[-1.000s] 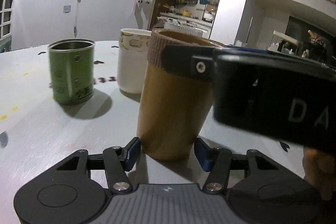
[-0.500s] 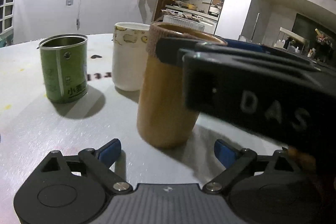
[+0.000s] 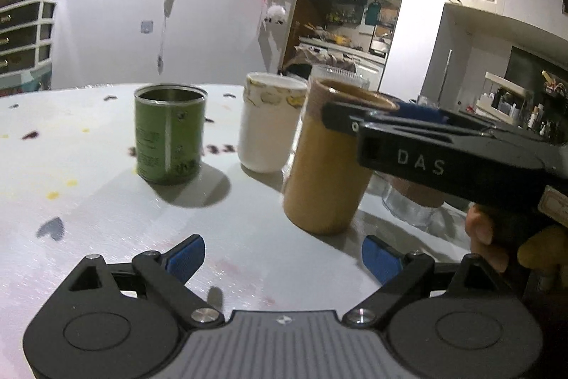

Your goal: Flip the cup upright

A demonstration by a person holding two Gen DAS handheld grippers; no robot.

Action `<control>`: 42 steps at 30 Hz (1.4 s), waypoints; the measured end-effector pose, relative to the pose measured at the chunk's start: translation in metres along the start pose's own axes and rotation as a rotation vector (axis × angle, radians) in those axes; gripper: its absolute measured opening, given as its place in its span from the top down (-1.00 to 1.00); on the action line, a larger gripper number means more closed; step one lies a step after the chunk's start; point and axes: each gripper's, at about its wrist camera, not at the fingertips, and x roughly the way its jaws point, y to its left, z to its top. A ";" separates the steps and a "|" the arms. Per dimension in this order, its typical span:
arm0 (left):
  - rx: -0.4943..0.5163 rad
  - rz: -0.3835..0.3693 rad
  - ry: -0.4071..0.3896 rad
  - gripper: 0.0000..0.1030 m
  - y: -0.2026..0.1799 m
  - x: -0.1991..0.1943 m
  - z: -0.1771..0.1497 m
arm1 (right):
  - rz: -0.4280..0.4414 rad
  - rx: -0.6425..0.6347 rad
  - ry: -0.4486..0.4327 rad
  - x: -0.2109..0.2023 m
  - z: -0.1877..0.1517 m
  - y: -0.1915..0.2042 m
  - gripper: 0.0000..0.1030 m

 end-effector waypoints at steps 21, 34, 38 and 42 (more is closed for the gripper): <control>0.053 0.125 -0.167 -1.00 0.003 -0.067 0.000 | -0.083 0.147 -0.054 -0.089 -0.008 -0.013 -0.88; 0.060 0.164 -0.200 -1.00 0.006 -0.090 -0.018 | -0.144 0.140 -0.030 -0.123 -0.035 -0.012 -1.00; 0.057 0.180 -0.202 -1.00 0.009 -0.093 -0.021 | -0.156 0.134 -0.034 -0.131 -0.037 -0.010 -1.00; 0.055 0.192 -0.205 -1.00 0.011 -0.097 -0.022 | -0.171 0.134 -0.041 -0.137 -0.039 -0.009 -1.00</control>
